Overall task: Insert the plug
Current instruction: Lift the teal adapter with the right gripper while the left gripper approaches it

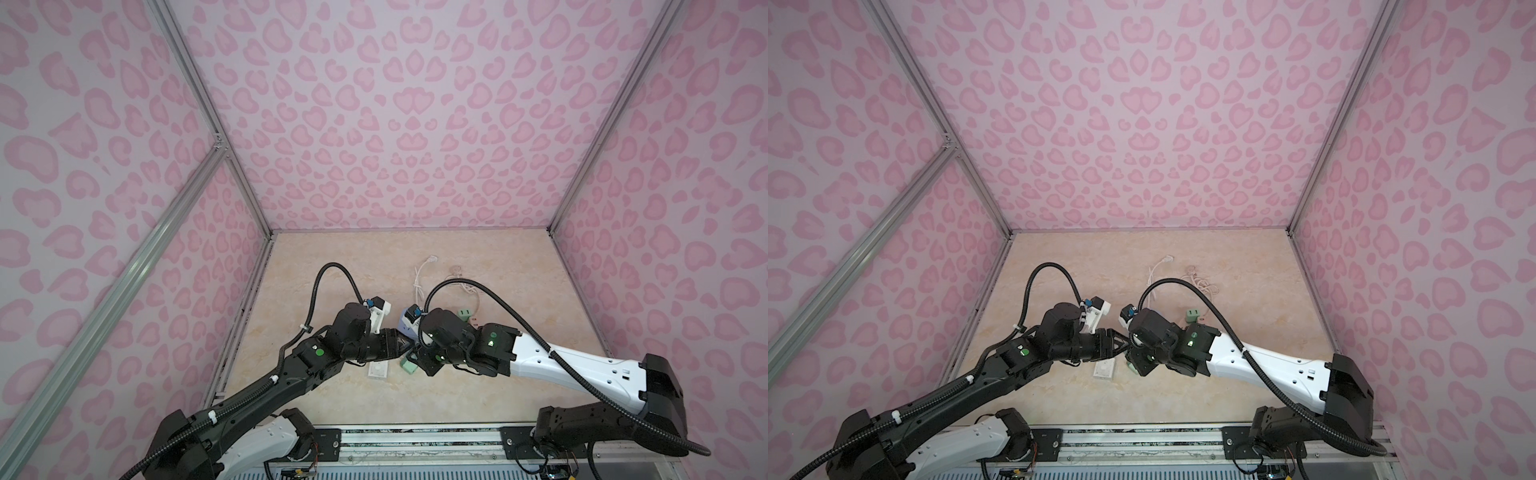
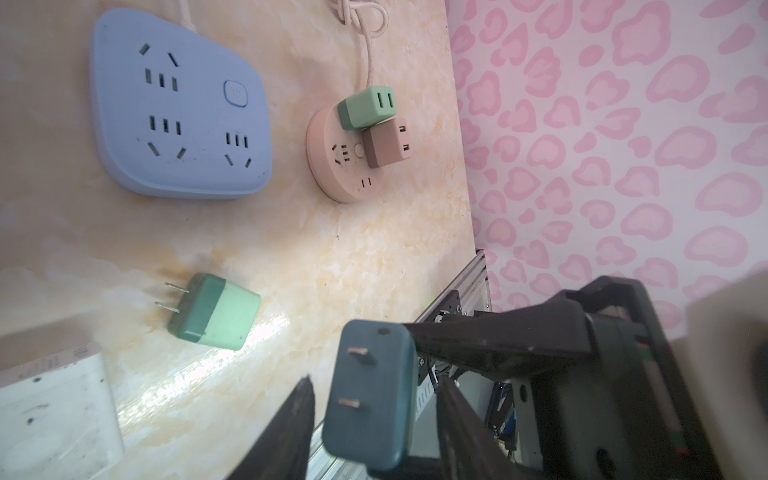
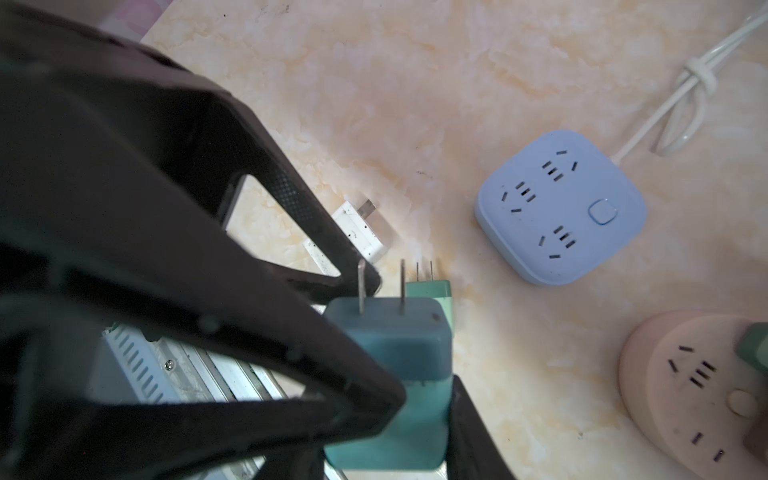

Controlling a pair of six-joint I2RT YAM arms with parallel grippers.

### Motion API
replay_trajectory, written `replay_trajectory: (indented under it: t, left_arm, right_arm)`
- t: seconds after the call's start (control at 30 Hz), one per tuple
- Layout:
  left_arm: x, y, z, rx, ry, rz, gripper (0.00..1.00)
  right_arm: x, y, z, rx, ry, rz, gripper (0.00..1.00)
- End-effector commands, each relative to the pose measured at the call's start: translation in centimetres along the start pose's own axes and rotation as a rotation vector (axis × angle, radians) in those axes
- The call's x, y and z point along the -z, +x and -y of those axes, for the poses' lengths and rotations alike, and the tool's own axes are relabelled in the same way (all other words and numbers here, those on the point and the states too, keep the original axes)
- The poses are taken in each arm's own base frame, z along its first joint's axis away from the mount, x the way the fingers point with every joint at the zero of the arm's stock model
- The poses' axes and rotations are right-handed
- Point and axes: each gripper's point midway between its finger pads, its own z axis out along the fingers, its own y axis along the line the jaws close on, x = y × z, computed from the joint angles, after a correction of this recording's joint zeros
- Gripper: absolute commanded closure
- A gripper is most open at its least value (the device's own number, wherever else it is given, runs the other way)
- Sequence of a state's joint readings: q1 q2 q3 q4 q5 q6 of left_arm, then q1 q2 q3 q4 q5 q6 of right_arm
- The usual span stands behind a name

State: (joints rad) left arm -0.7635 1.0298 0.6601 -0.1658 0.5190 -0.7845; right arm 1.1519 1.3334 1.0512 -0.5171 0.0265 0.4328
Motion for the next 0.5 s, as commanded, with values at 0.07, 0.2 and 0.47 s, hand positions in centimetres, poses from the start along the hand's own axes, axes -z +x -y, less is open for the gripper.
replay_trajectory:
  t: [0.07, 0.2, 0.47]
  left_arm:
    - [-0.1, -0.3, 0.3, -0.006, 0.021, 0.014, 0.54]
    - [-0.3, -0.4, 0.6, -0.001, 0.044, 0.017, 0.59]
    - [-1.1, -0.8, 1.2, 0.013, 0.083, 0.009, 0.93]
  right_arm:
    - [0.5, -0.8, -0.6, 0.016, -0.030, 0.036, 0.90]
    - [0.6, -1.0, -0.7, 0.019, -0.034, 0.045, 0.90]
    - [0.2, -1.5, -0.5, 0.007, -0.015, 0.051, 0.90]
